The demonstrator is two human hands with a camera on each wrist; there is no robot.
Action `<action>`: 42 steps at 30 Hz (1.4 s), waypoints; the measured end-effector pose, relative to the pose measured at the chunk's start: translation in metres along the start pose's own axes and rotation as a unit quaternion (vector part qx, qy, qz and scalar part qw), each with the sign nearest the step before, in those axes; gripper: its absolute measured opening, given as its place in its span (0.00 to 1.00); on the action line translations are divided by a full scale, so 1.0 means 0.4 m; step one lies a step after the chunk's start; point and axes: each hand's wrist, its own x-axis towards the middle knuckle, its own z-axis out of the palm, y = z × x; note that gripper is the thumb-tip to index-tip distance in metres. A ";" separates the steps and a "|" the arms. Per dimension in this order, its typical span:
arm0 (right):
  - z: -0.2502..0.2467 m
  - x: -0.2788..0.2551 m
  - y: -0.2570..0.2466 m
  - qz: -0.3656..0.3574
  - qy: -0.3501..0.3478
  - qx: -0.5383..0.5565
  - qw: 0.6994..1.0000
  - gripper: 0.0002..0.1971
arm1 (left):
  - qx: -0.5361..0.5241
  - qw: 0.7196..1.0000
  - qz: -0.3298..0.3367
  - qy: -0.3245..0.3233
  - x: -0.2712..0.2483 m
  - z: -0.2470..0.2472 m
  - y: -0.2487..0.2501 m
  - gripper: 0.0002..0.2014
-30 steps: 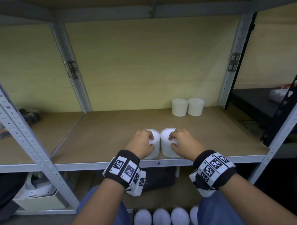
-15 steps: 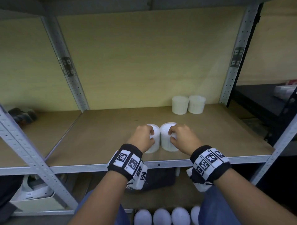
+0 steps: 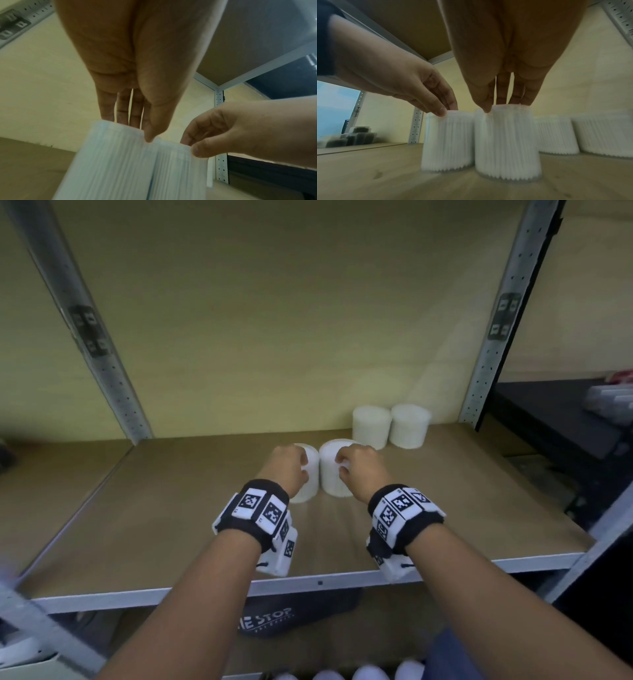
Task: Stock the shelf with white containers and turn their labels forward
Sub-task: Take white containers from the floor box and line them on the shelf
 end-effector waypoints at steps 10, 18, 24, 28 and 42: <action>0.045 0.177 0.025 0.021 0.014 0.011 1.000 0.17 | 0.013 1.000 0.005 0.005 0.173 0.007 -0.022 0.15; 0.074 0.277 0.043 0.019 0.023 0.010 1.000 0.16 | 0.029 0.999 0.013 0.024 0.276 0.020 -0.045 0.15; 0.086 0.314 0.053 0.016 0.027 0.009 0.999 0.16 | 0.023 0.999 0.014 0.038 0.316 0.026 -0.046 0.15; 0.093 0.317 0.054 0.019 0.033 0.018 0.999 0.15 | 0.019 0.999 0.015 0.037 0.319 0.029 -0.045 0.15; 0.012 0.167 0.061 0.016 -0.015 0.097 0.995 0.26 | 0.003 0.999 0.007 -0.036 0.203 -0.026 -0.010 0.27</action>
